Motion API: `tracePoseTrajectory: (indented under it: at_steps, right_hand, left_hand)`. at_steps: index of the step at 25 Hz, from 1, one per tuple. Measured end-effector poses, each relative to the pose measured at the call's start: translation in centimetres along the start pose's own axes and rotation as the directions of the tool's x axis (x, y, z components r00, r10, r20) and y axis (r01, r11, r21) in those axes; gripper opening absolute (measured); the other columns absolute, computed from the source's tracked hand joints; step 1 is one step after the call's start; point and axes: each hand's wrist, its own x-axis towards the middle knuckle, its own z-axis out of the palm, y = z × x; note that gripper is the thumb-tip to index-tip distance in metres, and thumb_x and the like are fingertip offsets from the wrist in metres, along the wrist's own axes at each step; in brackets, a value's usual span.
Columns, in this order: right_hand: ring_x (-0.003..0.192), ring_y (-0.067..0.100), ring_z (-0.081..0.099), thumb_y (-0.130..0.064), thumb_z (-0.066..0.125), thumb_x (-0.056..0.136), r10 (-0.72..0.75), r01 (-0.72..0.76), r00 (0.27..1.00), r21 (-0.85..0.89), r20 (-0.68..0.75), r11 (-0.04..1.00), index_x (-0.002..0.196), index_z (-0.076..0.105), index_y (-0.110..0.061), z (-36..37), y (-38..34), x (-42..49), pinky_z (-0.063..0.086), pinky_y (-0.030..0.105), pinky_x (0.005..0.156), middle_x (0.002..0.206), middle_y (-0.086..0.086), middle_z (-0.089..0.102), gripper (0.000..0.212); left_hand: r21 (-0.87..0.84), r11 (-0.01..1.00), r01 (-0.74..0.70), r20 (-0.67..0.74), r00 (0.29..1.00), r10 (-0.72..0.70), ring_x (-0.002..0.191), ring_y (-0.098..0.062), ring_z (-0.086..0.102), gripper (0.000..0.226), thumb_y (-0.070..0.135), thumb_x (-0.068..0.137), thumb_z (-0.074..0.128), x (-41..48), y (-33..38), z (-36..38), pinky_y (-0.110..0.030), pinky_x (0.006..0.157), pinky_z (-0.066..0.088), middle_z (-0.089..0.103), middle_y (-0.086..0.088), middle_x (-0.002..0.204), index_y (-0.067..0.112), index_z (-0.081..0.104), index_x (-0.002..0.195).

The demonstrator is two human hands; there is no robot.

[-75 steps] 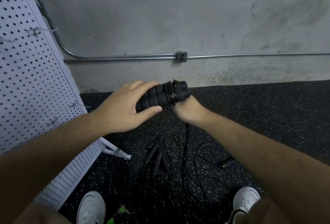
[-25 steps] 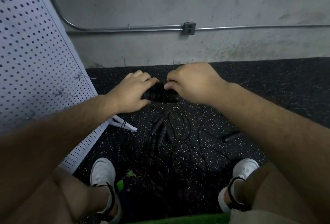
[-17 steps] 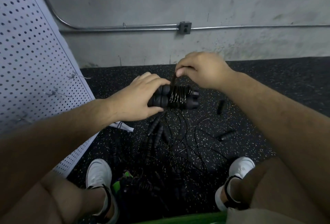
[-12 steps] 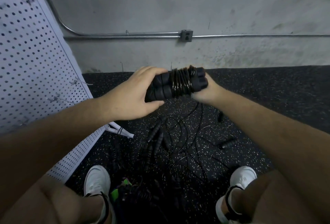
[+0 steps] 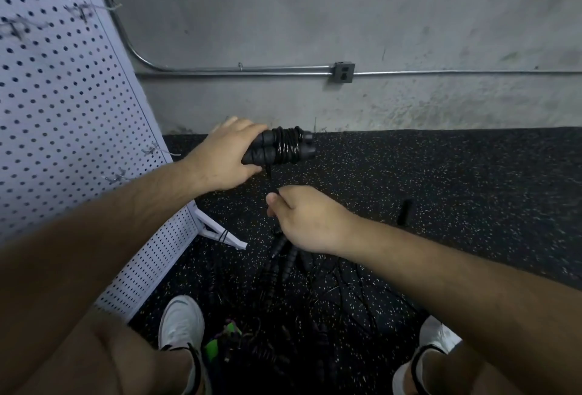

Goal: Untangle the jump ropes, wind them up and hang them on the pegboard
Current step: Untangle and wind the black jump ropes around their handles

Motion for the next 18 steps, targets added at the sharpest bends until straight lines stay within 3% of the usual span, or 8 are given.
tracePoseTrajectory:
  at_steps: [4, 7, 12, 14, 16, 17, 18]
  right_hand:
    - [0.064, 0.009, 0.057, -0.038, 0.037, 0.108, -0.115, 0.068, 0.988, -0.381, -0.103, 0.922, 0.089, 0.057, -0.019, -3.5, -1.2, -1.1, 0.04, 0.025, 0.052, 0.077, -0.004, 0.059, 0.033]
    - [0.069, 0.012, 0.059, -0.042, 0.038, 0.107, -0.201, 0.024, 0.954, -0.612, -0.223, 0.791, 0.097, 0.056, -0.023, -6.4, 0.2, -0.5, 0.044, 0.029, 0.058, 0.078, -0.009, 0.058, 0.028]
    - [0.086, 0.014, 0.06, -0.065, 0.046, 0.094, -0.273, 0.026, 0.918, -0.644, -0.287, 0.765, 0.103, 0.066, -0.028, -9.9, 3.6, 1.7, 0.043, 0.029, 0.064, 0.096, -0.009, 0.065, 0.043]
    - [0.085, 0.011, 0.06, -0.07, 0.047, 0.089, -0.251, 0.055, 0.929, -0.57, -0.272, 0.82, 0.102, 0.066, -0.032, -10.7, 5.5, 2.2, 0.05, 0.031, 0.069, 0.095, -0.011, 0.065, 0.044]
    - [0.072, 0.006, 0.059, -0.059, 0.057, 0.091, -0.176, 0.08, 0.945, -0.324, -0.277, 0.943, 0.102, 0.065, -0.032, -10.9, 6.6, 2.7, 0.052, 0.028, 0.065, 0.086, -0.011, 0.064, 0.03]
    - [0.064, 0.005, 0.058, -0.046, 0.062, 0.094, -0.119, 0.109, 0.952, -0.05, -0.283, 0.993, 0.099, 0.065, -0.027, -11.0, 6.6, 3.0, 0.051, 0.026, 0.06, 0.082, -0.008, 0.062, 0.02]
    - [0.06, 0.006, 0.058, -0.031, 0.062, 0.096, -0.015, 0.101, 0.966, 0.322, -0.257, 0.941, 0.093, 0.064, -0.02, -11.0, 6.0, 2.9, 0.051, 0.024, 0.057, 0.081, -0.003, 0.06, 0.012]
  left_hand:
    - [0.082, 0.993, -0.086, 0.091, 0.993, 0.078, 0.127, -0.019, 0.041, 0.08, 0.024, 0.082, 0.079, -0.5, -0.2, 0.6, -0.041, 0.114, 0.029, 0.052, -0.002, 0.138, 0.016, 0.04, 0.152]
    - [0.04, 0.984, -0.171, 0.104, 0.981, 0.166, 0.123, -0.015, 0.042, 0.075, 0.023, 0.082, 0.079, -1.1, 1.3, 0.9, -0.04, 0.113, 0.031, 0.054, 0.003, 0.132, 0.018, 0.044, 0.148]
    - [-0.037, 0.957, -0.288, 0.142, 0.946, 0.291, 0.121, -0.01, 0.04, 0.067, 0.023, 0.083, 0.077, -2.5, 4.4, 0.2, -0.035, 0.112, 0.032, 0.051, 0.008, 0.128, 0.02, 0.045, 0.142]
    - [-0.141, 0.951, -0.275, 0.126, 0.948, 0.293, 0.125, -0.008, 0.039, 0.069, 0.024, 0.085, 0.076, -3.1, 5.8, -0.8, -0.032, 0.113, 0.03, 0.049, 0.008, 0.131, 0.021, 0.039, 0.144]
    - [-0.312, 0.932, -0.184, 0.093, 0.97, 0.223, 0.131, -0.004, 0.039, 0.078, 0.027, 0.085, 0.078, -3.6, 6.7, -2.3, -0.027, 0.115, 0.031, 0.046, 0.008, 0.137, 0.026, 0.029, 0.146]
    - [-0.369, 0.918, -0.144, 0.077, 0.98, 0.184, 0.134, -0.003, 0.039, 0.081, 0.028, 0.085, 0.079, -3.7, 6.9, -3.0, -0.025, 0.115, 0.032, 0.045, 0.008, 0.14, 0.029, 0.025, 0.146]
    - [-0.379, 0.916, -0.128, 0.05, 0.986, 0.159, 0.134, -0.004, 0.04, 0.082, 0.03, 0.085, 0.079, -3.8, 7.1, -3.5, -0.026, 0.115, 0.033, 0.044, 0.007, 0.142, 0.032, 0.023, 0.145]
